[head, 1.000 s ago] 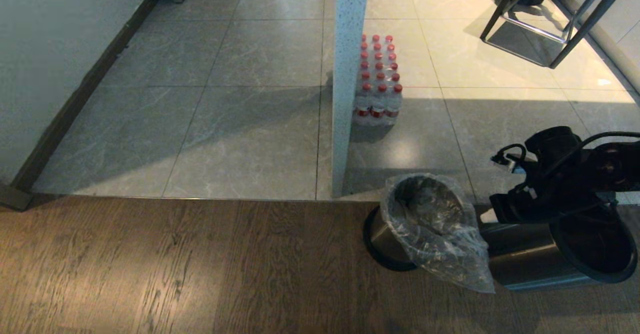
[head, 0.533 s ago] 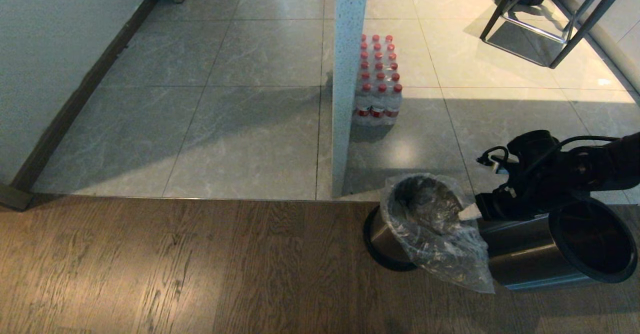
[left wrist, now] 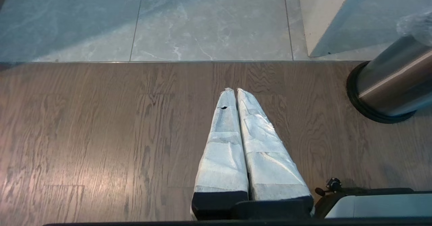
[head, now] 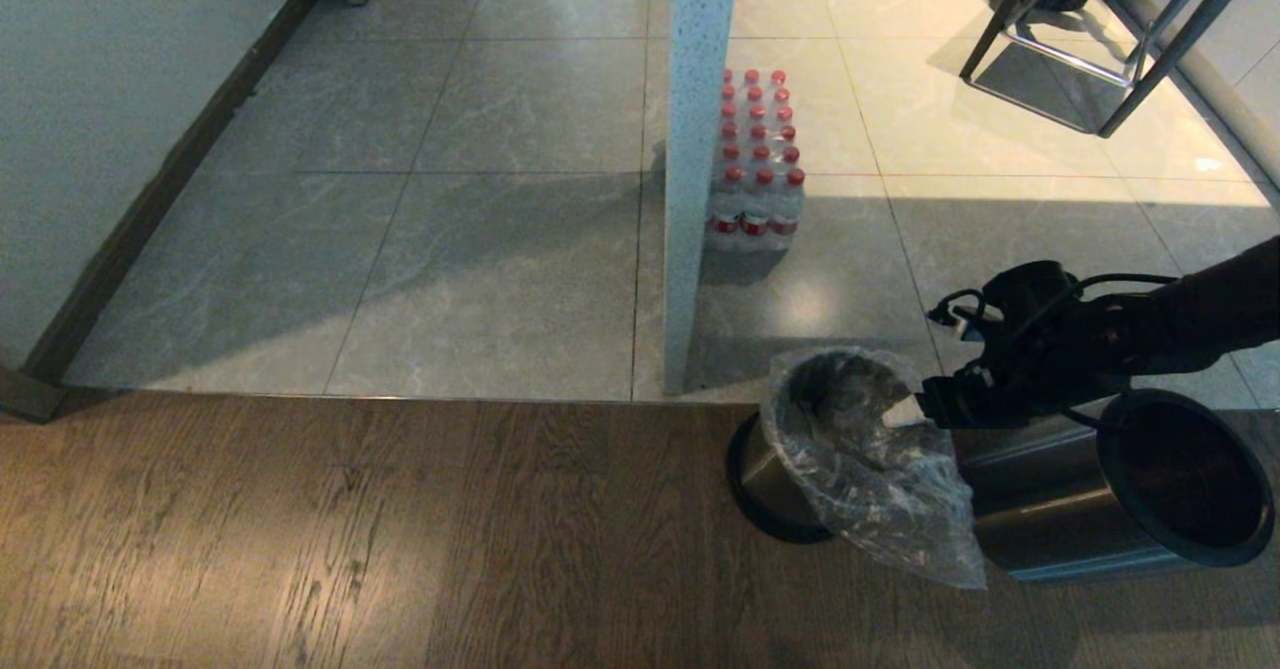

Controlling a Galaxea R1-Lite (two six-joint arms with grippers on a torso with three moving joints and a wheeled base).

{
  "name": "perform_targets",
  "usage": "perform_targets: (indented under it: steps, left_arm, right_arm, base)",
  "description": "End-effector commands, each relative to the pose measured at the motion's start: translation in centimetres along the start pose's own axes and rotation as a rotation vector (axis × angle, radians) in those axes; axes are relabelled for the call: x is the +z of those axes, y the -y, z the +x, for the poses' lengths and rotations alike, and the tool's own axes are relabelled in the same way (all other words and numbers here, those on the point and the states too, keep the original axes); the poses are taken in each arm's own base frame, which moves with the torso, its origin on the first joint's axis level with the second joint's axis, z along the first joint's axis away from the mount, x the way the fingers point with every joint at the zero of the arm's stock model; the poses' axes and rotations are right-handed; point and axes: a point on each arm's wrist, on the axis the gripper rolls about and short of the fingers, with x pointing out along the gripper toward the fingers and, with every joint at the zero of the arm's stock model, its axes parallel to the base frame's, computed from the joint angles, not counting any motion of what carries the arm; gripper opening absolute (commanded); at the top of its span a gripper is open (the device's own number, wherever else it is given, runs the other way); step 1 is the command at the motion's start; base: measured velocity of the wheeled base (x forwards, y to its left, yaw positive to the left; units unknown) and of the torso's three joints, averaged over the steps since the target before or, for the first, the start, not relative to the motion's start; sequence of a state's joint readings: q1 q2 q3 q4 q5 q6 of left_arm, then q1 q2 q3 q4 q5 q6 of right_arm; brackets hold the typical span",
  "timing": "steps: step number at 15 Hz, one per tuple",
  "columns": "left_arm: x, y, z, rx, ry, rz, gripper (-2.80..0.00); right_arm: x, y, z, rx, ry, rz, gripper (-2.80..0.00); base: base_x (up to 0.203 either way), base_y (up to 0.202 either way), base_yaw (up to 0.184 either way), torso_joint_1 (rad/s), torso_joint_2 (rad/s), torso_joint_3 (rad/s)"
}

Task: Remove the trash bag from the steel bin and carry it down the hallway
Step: Pick up the trash bag

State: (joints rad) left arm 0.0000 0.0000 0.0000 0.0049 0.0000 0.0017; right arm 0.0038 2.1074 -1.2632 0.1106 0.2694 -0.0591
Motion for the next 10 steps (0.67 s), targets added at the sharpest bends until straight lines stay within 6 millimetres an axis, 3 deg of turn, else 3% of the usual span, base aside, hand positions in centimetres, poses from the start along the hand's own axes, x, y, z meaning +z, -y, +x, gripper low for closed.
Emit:
perform_targets:
  steps: [1, 7, 10]
  left_arm:
    - [0.0, 0.0, 0.0, 0.000, 0.000, 0.000, -2.80]
    - [0.0, 0.0, 0.0, 0.000, 0.000, 0.000, -2.80]
    - [0.0, 0.0, 0.0, 0.000, 0.000, 0.000, -2.80]
  right_arm:
    - [0.2, 0.1, 1.0, 0.002, 0.025, -0.004, -2.80]
    - [0.4, -0.3, 0.9, -0.002, 0.032, -0.026, -2.80]
    - [0.8, -0.6, -0.4, -0.004, 0.060, -0.036, -2.80]
  base:
    - [0.000, 0.000, 0.000, 0.000, 0.00, 0.000]
    - [0.000, 0.000, 0.000, 0.000, 0.00, 0.000]
    - [0.000, 0.000, 0.000, 0.000, 0.00, 0.000]
